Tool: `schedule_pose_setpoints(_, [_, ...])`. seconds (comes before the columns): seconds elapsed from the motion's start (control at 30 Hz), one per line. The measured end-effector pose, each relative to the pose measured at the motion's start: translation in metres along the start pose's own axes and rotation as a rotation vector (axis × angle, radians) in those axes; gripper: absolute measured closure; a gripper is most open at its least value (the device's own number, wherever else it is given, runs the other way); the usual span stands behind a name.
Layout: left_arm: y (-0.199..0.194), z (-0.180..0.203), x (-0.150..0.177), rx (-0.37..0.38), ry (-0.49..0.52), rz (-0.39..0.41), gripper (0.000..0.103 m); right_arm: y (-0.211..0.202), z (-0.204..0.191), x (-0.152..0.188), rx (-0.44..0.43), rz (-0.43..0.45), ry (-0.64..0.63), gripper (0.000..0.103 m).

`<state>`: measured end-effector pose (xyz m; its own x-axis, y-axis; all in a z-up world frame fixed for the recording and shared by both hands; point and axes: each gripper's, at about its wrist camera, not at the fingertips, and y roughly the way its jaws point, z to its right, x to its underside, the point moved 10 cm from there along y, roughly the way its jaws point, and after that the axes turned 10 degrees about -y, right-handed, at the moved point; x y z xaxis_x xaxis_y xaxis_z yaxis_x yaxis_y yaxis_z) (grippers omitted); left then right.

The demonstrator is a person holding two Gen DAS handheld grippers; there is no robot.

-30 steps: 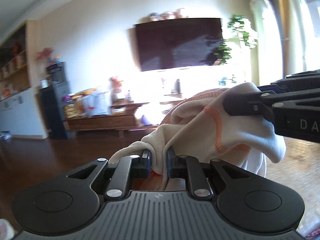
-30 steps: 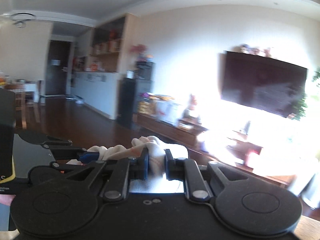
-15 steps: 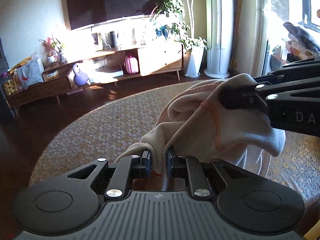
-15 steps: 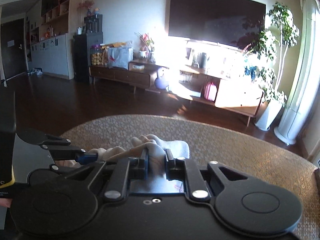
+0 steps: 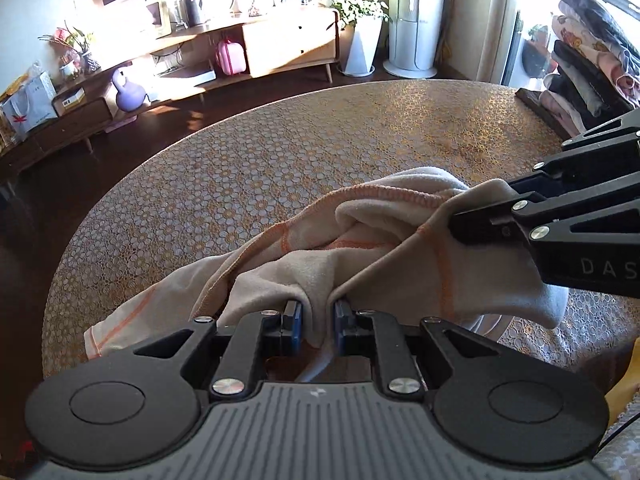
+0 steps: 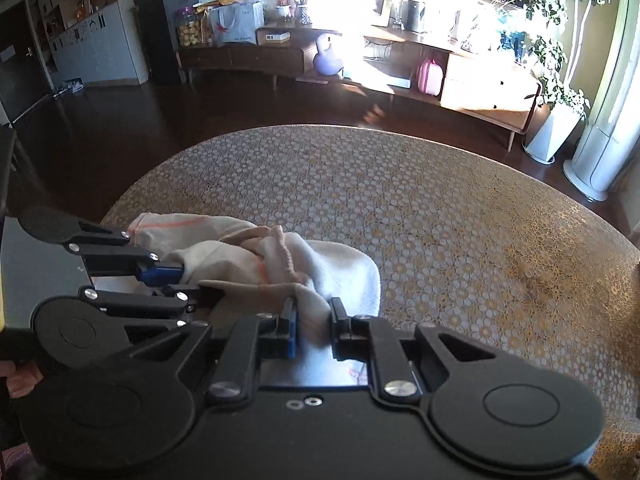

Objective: Fold clothes
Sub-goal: 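Lift the white garment with both grippers and carry it to the lace table, then lower the garment onto the table and open both grippers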

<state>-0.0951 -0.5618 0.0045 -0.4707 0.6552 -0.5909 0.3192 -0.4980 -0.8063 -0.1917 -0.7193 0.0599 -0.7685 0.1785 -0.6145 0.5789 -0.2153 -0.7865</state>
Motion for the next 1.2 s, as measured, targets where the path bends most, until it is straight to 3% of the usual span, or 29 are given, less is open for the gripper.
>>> schedule_pose_setpoints(0.3, [0.015, 0.019, 0.031, -0.004, 0.062, -0.092, 0.088, 0.011, -0.003, 0.033, -0.024, -0.093, 0.004, 0.000])
schedule_pose_setpoints(0.57, [0.011, 0.020, 0.043, -0.012, 0.072, -0.123, 0.077, 0.001, 0.011, 0.044, 0.002, -0.105, 0.061, 0.000])
schedule_pose_setpoints(0.6, [0.010, 0.020, 0.046, -0.016, 0.087, -0.124, 0.072, 0.000, 0.013, 0.046, 0.001, -0.107, 0.065, 0.000])
schedule_pose_setpoints(0.7, [0.004, 0.016, 0.053, -0.035, 0.134, -0.109, 0.039, -0.007, 0.020, 0.048, 0.019, -0.102, 0.071, 0.000])
schedule_pose_setpoints(0.87, [-0.002, 0.003, 0.057, -0.031, 0.117, -0.092, 0.032, -0.013, 0.032, 0.048, 0.050, -0.092, 0.073, 0.000])
schedule_pose_setpoints(1.07, [0.000, -0.026, 0.047, -0.036, 0.056, -0.097, 0.032, -0.001, 0.038, 0.044, 0.045, -0.087, 0.086, 0.000])
schedule_pose_setpoints(1.2, [0.012, -0.048, 0.036, -0.083, 0.034, -0.096, 0.032, 0.020, 0.036, 0.037, 0.023, -0.097, 0.084, 0.000])
